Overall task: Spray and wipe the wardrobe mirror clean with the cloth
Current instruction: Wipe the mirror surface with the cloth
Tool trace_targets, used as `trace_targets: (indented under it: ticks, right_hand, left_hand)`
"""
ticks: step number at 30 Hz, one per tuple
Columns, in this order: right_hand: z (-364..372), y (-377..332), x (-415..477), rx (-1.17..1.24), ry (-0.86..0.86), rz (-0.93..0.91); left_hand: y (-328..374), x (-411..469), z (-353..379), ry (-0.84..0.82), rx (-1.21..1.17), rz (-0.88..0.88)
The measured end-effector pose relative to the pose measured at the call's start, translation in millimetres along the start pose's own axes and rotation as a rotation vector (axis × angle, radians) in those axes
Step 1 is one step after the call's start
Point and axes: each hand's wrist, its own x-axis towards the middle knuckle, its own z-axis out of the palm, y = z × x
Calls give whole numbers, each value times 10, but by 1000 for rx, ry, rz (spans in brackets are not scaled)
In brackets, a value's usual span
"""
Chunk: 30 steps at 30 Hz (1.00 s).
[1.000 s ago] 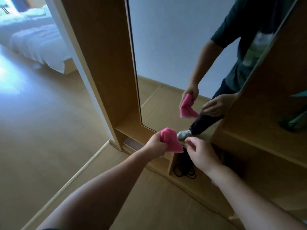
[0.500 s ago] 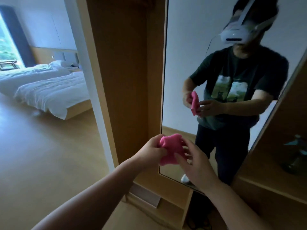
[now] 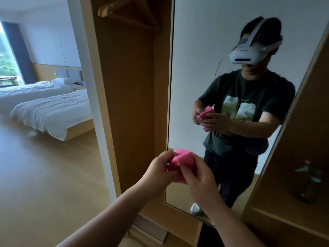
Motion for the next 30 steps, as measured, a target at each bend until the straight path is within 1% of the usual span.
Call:
trace_targets:
  ticks: [2, 4, 7, 11, 15, 18, 22, 25, 27, 30]
  right_hand:
    - [-37, -23, 22, 29, 14, -2]
    - [-75, -41, 39, 30, 18, -17]
    - [-113, -63, 100, 45, 17, -29]
    - [-40, -123, 230, -16, 8, -96]
    - [114, -203, 417, -150, 26, -202]
    - [230, -233, 592, -208, 58, -268]
    - [426, -147, 828, -257, 146, -295]
    - [624, -115, 1026, -306, 271, -310]
    - [731, -122, 1162, -316, 302, -313]
    - [774, -138, 1293, -404, 319, -300]
  left_hand:
    - [26, 49, 15, 88, 100, -29]
    - [52, 95, 13, 115, 113, -71]
    - [95, 149, -5, -11, 31, -104]
    - [156, 222, -88, -177, -197, -90]
    - [166, 341, -248, -278, -418, -55]
    - [169, 459, -409, -342, -504, -14]
    - [186, 628, -705, -372, -391, 44]
    - [191, 777, -966, -393, -312, 68]
    - [173, 893, -1124, -381, -308, 85]
    - [123, 1077, -1282, -336, -381, 67]
